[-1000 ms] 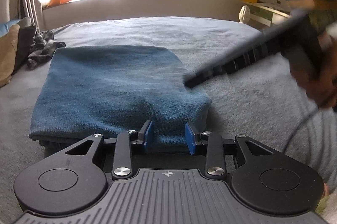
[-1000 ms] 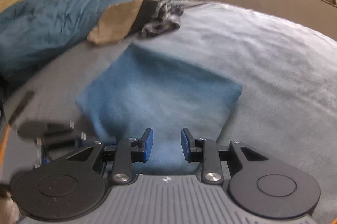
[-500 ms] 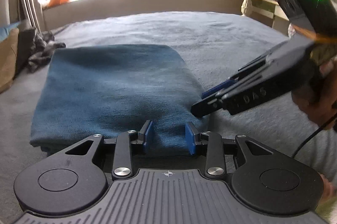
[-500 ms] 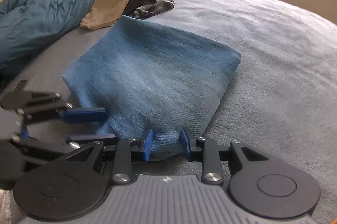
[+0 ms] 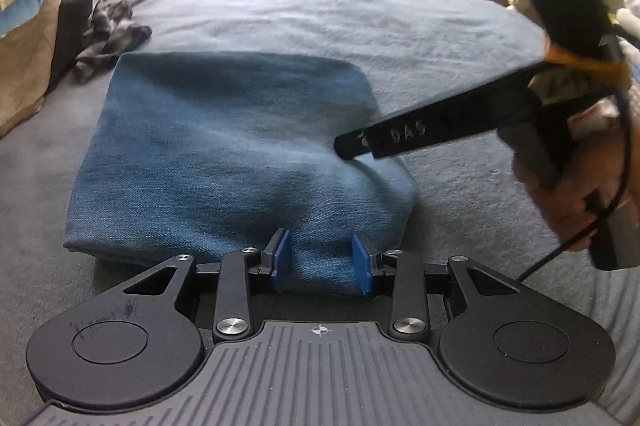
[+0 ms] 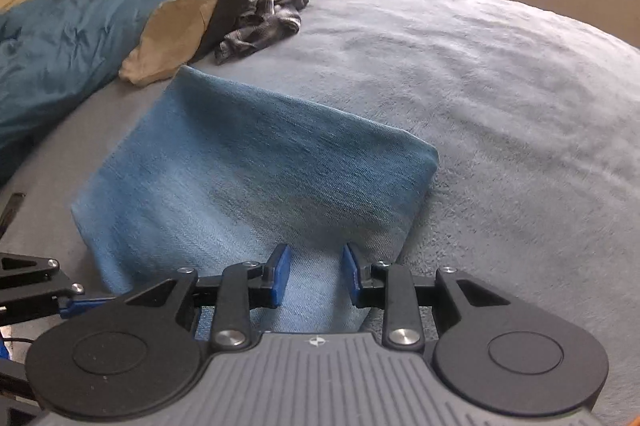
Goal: Fold clothes
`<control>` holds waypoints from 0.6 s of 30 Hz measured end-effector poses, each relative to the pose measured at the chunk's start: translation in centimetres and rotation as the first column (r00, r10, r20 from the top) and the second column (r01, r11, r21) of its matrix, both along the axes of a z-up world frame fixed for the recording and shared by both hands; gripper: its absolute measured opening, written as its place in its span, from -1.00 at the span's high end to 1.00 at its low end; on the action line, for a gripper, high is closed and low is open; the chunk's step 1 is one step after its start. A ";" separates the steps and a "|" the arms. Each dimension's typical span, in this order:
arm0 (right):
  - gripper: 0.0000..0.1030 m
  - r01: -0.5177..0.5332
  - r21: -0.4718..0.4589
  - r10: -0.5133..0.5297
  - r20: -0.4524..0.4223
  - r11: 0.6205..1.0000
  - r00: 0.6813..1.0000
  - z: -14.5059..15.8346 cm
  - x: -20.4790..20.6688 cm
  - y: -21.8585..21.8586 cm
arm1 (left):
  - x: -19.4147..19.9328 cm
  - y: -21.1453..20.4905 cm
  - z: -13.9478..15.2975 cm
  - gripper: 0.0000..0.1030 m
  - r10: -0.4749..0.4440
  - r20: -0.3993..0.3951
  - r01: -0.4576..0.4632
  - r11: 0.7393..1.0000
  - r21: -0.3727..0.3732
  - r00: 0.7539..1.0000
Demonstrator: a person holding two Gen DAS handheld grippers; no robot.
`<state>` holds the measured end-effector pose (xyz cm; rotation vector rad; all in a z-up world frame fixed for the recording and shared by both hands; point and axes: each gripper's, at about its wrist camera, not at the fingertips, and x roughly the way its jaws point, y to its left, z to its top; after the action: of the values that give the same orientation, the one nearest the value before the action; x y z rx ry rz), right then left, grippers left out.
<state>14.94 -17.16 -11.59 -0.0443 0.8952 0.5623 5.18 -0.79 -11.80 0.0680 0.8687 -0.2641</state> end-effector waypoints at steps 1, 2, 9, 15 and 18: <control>0.39 0.004 0.008 -0.004 0.001 1.000 1.000 0.5 0.2 0.0 | -0.1 -0.1 0.1 0.34 0.004 -0.008 -0.004 1.000 0.006 1.000; 0.39 0.009 0.018 -0.009 0.002 1.000 1.000 1.0 0.5 -0.1 | -0.1 -0.2 0.2 0.34 0.008 -0.015 -0.008 1.000 0.012 1.000; 0.39 0.095 0.057 -0.093 -0.038 0.994 0.995 -0.8 4.2 -0.4 | 0.1 -1.1 0.3 0.33 0.032 -0.040 -0.030 0.998 0.056 0.999; 0.39 0.116 0.094 -0.112 -0.050 0.989 0.992 -1.0 4.3 -0.9 | 0.3 -1.7 0.3 0.33 0.036 -0.048 -0.031 0.995 0.092 0.998; 0.37 0.141 0.140 -0.134 -0.064 0.980 0.989 0.2 4.6 -1.1 | 0.4 -1.7 0.2 0.33 0.043 -0.054 -0.038 0.995 0.097 0.998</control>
<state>19.58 -18.27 -11.36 0.1641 0.9005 0.4996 5.62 -2.52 -11.56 0.1327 0.9378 -0.1873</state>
